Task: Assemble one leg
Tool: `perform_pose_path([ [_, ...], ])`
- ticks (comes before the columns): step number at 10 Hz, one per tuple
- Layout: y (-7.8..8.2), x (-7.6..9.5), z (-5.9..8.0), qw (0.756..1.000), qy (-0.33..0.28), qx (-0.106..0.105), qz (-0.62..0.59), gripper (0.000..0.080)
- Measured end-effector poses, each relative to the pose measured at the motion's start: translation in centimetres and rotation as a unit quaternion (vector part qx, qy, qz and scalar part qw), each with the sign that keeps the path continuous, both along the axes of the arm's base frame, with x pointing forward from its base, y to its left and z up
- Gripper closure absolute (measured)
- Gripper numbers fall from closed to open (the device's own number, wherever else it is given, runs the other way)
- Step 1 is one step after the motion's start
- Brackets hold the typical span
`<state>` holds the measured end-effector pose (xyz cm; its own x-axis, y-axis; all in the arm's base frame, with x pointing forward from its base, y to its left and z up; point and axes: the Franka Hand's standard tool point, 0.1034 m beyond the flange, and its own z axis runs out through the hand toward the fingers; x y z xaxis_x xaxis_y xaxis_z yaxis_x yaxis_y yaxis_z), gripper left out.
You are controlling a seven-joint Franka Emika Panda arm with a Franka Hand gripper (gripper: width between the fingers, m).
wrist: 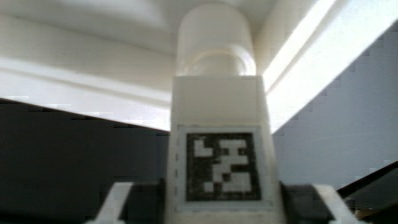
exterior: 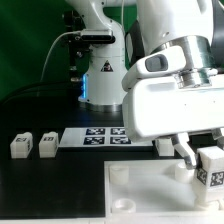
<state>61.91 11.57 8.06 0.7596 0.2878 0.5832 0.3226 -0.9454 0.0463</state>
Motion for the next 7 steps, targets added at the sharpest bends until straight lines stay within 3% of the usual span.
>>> perform_pose_path([
  [4, -0.26, 0.31, 0.05, 1.0, -0.001, 0.001, 0.003, 0.0506],
  [5, -0.27, 0.15, -0.21, 1.0, 0.006, 0.0, 0.003, 0.0431],
  [6, -0.26, 0.12, -0.25, 1.0, 0.007, 0.0, 0.004, 0.0431],
  [7, -0.26, 0.11, -0.28, 1.0, 0.007, 0.0, 0.004, 0.0234],
])
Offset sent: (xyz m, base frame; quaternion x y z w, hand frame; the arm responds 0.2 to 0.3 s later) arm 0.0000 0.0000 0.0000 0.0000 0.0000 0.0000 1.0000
